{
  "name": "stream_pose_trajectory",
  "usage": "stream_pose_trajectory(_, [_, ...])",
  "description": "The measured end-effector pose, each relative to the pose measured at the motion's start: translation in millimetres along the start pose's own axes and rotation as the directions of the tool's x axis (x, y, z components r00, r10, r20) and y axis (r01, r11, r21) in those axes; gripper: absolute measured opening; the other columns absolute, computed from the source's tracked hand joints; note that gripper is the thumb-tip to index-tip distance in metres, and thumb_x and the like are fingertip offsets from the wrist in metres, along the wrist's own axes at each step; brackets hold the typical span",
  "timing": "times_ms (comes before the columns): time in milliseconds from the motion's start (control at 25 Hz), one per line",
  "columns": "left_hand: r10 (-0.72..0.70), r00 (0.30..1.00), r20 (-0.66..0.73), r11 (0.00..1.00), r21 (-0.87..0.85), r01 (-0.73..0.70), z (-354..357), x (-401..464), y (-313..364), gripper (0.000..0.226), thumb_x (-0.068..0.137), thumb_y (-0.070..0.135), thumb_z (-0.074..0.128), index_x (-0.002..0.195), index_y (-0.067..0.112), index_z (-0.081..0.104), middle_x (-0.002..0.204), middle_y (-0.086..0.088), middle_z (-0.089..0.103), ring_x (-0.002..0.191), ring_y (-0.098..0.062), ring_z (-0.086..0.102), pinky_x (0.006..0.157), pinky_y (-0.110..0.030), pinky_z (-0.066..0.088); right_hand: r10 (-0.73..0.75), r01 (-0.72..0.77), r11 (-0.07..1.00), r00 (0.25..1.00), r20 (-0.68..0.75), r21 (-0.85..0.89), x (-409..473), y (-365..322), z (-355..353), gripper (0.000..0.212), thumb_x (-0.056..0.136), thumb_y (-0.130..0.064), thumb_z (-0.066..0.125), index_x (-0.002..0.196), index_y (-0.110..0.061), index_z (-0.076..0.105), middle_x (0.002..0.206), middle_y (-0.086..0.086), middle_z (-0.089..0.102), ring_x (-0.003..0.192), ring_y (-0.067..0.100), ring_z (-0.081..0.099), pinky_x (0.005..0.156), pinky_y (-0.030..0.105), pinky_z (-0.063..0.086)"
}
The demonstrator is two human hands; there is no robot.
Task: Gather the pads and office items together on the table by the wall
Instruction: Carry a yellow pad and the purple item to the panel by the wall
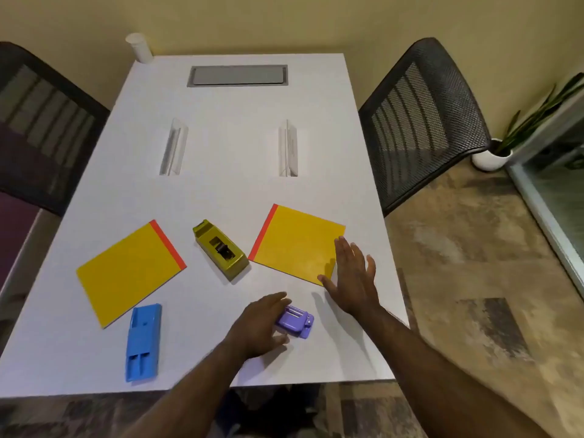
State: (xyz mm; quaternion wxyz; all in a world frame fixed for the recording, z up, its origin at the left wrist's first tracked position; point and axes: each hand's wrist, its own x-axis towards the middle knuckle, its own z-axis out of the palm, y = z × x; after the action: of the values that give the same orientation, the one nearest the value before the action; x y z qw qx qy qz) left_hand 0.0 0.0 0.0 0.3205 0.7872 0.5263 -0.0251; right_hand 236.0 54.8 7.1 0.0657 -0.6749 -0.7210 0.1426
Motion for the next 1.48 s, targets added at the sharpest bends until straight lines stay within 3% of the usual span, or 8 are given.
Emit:
stream_pose_trajectory(200, [0.06,0.998,-0.005,0.997,0.048,-0.06,15.2,16.5,-2.1,0.071,0.071,0.045,0.076,0.135,0.026,0.051,0.145,0.005,0.048,0.132,-0.015,0.043,0.108,-0.028,0.033,0.055,-0.06,0.998,0.99,0.132,0.031,45.5,17.6,7.5,0.089,0.089,-0.054,0.054,0.153,-0.01,0.01,0.16,0.01,0.017,0.145,0.034,0.019,0.113,0.058,0.013])
stream_pose_trajectory(360, [0.156,0.979,-0.128,0.987,0.046,-0.151,21.0,26.0,-4.4,0.044,0.075,0.042,0.071,0.114,0.023,0.067,0.117,0.001,0.069,0.103,-0.018,0.064,0.09,-0.027,0.046,0.113,-0.133,0.987,0.972,0.205,0.088,77.7,27.4,12.4,0.09,0.087,-0.054,0.057,0.151,-0.01,0.01,0.158,0.01,0.019,0.144,0.033,0.018,0.112,0.059,0.018])
stream_pose_trajectory(520, [0.183,0.973,-0.142,0.983,0.06,-0.176,19.9,32.7,-4.9,0.032,0.08,0.045,0.066,0.106,0.027,0.067,0.106,0.006,0.071,0.093,-0.013,0.064,0.081,-0.026,0.049,0.127,-0.15,0.986,0.958,0.257,0.07,100.4,35.7,11.5,0.101,0.08,-0.056,0.066,0.15,-0.01,0.01,0.157,0.009,0.022,0.143,0.033,0.021,0.109,0.059,0.025])
stream_pose_trajectory(720, [0.184,0.976,-0.115,0.982,0.052,-0.179,15.1,34.2,-7.4,0.028,0.08,0.047,0.062,0.101,0.029,0.064,0.1,0.008,0.069,0.088,-0.011,0.061,0.077,-0.026,0.049,0.156,-0.152,0.988,0.955,0.253,-0.036,119.1,32.6,4.2,0.113,0.065,-0.061,0.077,0.147,-0.011,0.018,0.144,0.01,0.038,0.129,0.033,0.039,0.099,0.052,0.034])
stream_pose_trajectory(920, [0.185,0.977,-0.105,0.982,0.068,-0.179,11.7,35.6,-3.3,0.018,0.081,0.042,0.063,0.09,0.028,0.056,0.088,0.008,0.064,0.076,-0.011,0.053,0.067,-0.023,0.041,0.196,-0.19,0.981,0.94,0.279,-0.05,129.9,31.1,0.4,0.096,0.057,-0.058,0.083,0.132,-0.016,0.04,0.131,0.007,0.045,0.122,0.03,0.04,0.096,0.049,0.036])
stream_pose_trajectory(1080, [0.213,0.97,-0.113,0.973,0.118,-0.2,11.1,36.5,-2.0,0.013,0.081,0.037,0.063,0.084,0.027,0.057,0.083,0.006,0.065,0.074,-0.015,0.055,0.062,-0.029,0.044,0.233,-0.242,0.97,0.913,0.334,-0.014,133.4,30.8,0.0,0.092,0.056,-0.055,0.085,0.129,-0.017,0.043,0.129,0.008,0.047,0.123,0.03,0.039,0.097,0.048,0.034])
stream_pose_trajectory(1280, [0.15,0.982,-0.118,0.989,0.032,-0.147,11.6,30.4,2.2,0.021,0.083,0.036,0.066,0.101,0.027,0.061,0.1,0.005,0.068,0.087,-0.014,0.056,0.074,-0.027,0.047,0.219,-0.272,0.955,0.916,0.336,0.118,136.2,31.7,2.4,0.073,0.063,-0.04,0.086,0.12,-0.016,0.047,0.12,0.008,0.058,0.114,0.032,0.052,0.093,0.045,0.035])
stream_pose_trajectory(1480, [0.057,0.988,-0.142,0.995,-0.07,-0.068,13.6,21.3,1.6,0.028,0.086,0.037,0.063,0.112,0.029,0.057,0.11,0.007,0.063,0.091,-0.003,0.046,0.074,-0.009,0.032,0.177,-0.278,0.88,0.944,0.278,0.385,135.4,42.6,6.7,0.039,0.077,-0.021,0.077,0.11,-0.006,0.061,0.115,0.016,0.064,0.106,0.034,0.058,0.077,0.03,0.038])
